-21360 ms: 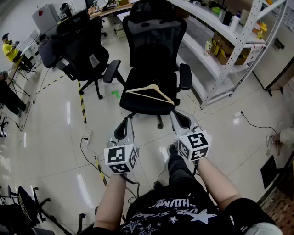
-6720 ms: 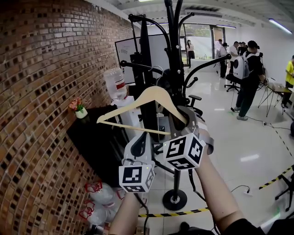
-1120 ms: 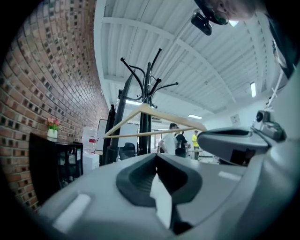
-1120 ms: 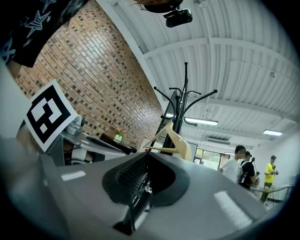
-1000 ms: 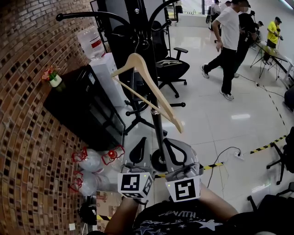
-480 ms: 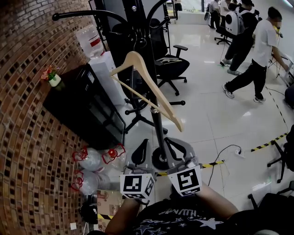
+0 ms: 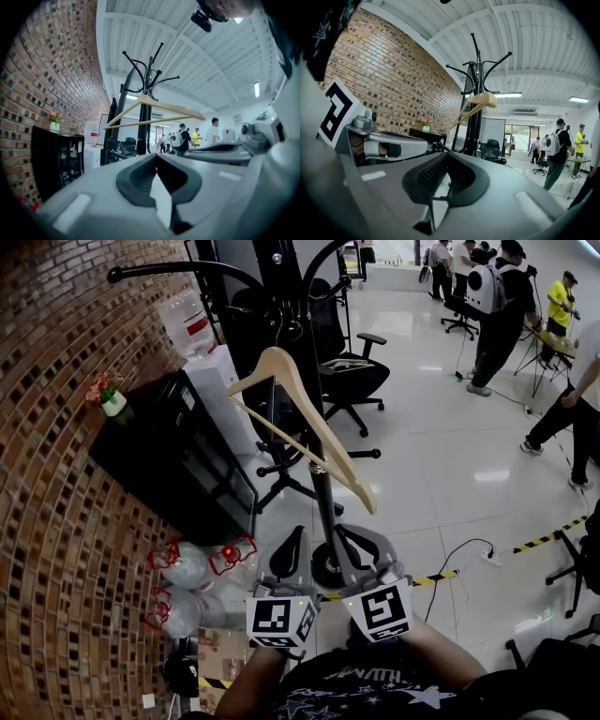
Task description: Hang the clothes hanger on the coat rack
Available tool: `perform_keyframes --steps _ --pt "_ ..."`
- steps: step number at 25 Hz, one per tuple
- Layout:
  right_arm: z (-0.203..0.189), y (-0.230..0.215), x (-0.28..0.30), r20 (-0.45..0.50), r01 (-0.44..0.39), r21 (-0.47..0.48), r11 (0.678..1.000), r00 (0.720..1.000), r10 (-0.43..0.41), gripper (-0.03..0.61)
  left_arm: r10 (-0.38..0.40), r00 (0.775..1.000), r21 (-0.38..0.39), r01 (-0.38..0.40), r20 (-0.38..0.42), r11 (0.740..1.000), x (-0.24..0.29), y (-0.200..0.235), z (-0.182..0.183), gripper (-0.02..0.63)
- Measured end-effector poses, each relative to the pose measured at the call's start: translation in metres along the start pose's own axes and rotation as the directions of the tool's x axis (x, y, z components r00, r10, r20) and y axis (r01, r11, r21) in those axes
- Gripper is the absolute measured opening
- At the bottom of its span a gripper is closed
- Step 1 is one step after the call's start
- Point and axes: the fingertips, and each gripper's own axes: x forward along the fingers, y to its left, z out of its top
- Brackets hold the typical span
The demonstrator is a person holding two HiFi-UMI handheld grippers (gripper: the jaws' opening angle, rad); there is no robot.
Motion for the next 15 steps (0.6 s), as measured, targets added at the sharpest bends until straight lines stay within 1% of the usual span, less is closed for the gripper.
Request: perform_keyframes --steps 6,12,15 --pt "-0.0008 -0.0010 0.0015 0.002 -0.011 0.001 1.000 1.000 0.011 0.006 0.013 1.000 -0.008 -0.013 -0.010 1.000 0.0012 0.0019 -0.0035 0.005" --pt "-0.0018 0.0046 0.0049 0.000 -0.018 -0.081 0.997 1.000 0.018 0.006 0.021 1.000 -0.007 -0.022 -0.008 1.000 0.0044 0.0062 -0.0048 0.005" --pt "-0.0023 0.0077 0.0073 0.000 -0.037 -0.067 0.997 0.999 0.037 0.006 0.025 1.000 -0.005 -0.025 -0.015 1.000 0.0069 0.0080 -0.0064 0.005"
